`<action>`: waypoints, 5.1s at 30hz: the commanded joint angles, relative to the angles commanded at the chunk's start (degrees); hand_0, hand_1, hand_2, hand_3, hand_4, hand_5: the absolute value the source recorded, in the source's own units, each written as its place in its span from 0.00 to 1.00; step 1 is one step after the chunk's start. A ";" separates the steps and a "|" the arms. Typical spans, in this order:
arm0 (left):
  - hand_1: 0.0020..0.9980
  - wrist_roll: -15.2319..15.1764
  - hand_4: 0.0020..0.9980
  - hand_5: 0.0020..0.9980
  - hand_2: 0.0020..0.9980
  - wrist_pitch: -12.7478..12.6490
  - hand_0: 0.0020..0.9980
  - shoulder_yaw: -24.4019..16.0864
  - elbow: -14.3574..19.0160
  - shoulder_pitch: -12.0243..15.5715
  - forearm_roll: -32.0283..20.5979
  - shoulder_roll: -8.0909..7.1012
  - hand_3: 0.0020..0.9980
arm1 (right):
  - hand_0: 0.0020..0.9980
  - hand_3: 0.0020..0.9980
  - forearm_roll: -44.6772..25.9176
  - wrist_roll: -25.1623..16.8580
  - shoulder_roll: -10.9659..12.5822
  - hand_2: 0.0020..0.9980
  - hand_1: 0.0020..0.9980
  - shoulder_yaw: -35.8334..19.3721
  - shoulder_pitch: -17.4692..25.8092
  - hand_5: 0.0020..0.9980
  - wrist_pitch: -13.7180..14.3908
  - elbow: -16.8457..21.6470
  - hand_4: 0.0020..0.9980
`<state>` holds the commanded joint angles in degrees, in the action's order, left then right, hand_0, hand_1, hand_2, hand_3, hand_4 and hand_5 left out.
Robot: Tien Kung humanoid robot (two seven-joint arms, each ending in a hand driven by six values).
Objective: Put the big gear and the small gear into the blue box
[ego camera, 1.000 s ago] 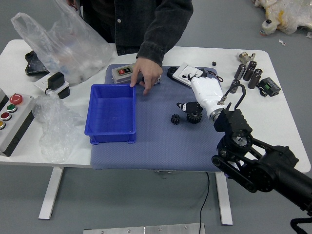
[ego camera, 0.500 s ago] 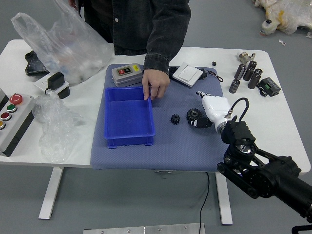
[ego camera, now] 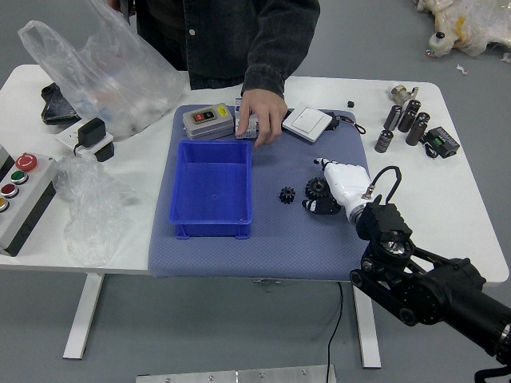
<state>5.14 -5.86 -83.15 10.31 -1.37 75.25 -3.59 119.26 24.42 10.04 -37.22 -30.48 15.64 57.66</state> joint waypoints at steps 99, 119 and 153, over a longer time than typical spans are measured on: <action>0.61 0.44 0.63 0.34 0.60 0.07 0.64 -0.11 0.00 0.18 1.01 -0.34 0.65 | 0.41 0.77 -4.19 -1.43 1.40 0.74 0.61 6.21 -3.05 0.21 2.30 7.82 0.78; 0.61 0.24 0.63 0.33 0.60 0.15 0.64 0.26 0.00 -0.12 0.85 -0.30 0.65 | 0.41 0.62 -5.20 -1.94 -0.10 0.56 0.52 9.97 -3.57 0.14 2.24 2.26 0.39; 0.61 0.37 0.64 0.34 0.60 0.05 0.64 0.38 0.00 -0.07 0.77 -0.30 0.65 | 0.47 0.51 -2.37 -4.48 -3.05 0.52 0.53 17.32 -14.66 0.00 5.95 14.08 0.45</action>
<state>5.52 -5.81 -82.78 10.31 -1.44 76.02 -3.89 116.89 19.94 7.00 -19.90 -45.14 21.59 71.73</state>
